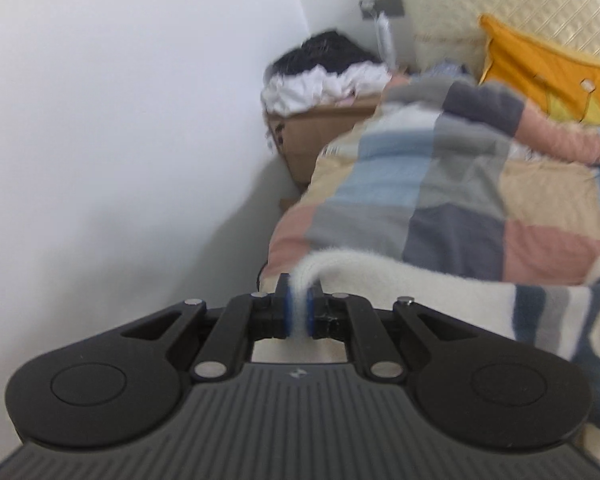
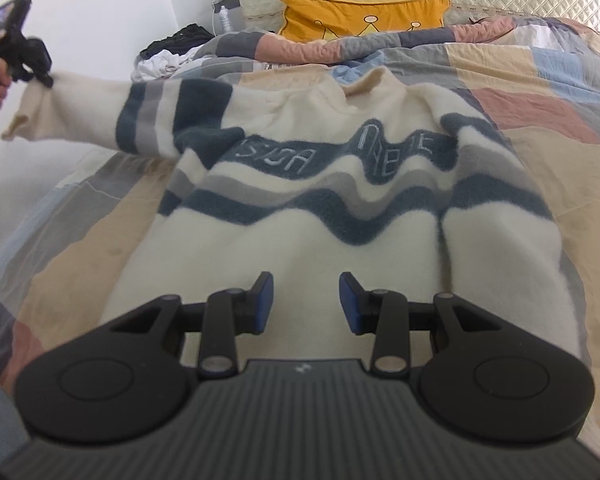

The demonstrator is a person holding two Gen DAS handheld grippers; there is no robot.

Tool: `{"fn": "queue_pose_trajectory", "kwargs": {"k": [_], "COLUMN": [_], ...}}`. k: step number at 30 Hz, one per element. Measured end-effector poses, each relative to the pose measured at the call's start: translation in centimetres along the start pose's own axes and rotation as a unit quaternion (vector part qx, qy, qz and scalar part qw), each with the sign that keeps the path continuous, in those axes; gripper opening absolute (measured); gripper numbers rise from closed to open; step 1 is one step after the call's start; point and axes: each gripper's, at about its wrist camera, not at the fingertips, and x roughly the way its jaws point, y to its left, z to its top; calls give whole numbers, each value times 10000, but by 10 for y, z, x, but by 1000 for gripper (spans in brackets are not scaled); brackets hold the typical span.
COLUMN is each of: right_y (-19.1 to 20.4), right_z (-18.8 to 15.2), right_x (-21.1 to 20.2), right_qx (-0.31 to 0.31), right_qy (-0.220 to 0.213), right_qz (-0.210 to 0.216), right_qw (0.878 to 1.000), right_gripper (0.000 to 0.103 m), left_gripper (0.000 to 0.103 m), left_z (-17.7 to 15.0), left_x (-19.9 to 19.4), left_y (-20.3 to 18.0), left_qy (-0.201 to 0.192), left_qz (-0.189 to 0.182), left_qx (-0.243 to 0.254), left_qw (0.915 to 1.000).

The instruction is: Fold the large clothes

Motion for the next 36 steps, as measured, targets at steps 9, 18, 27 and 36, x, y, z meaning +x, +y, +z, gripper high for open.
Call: {"fn": "queue_pose_trajectory", "kwargs": {"k": [9, 18, 27, 36], "right_y": [2, 1, 5, 9], "right_z": [10, 11, 9, 6], "right_x": [26, 40, 33, 24], "right_qx": [72, 39, -100, -285], "right_qy": [86, 249, 208, 156], "right_qz": [-168, -239, -243, -199], "right_qw": [9998, 9994, 9994, 9993], "right_gripper": [40, 39, 39, 39], "left_gripper": [10, 10, 49, 49], "left_z": [-55, -71, -72, -129], "left_x": [150, 169, 83, 1], "left_y": [-1, 8, 51, 37], "left_qy": [1054, 1226, 434, 155], "left_qz": [315, -135, -696, -1557], "left_qx": [50, -552, -1083, -1233], "left_qw": [9939, 9908, 9907, 9800]}}
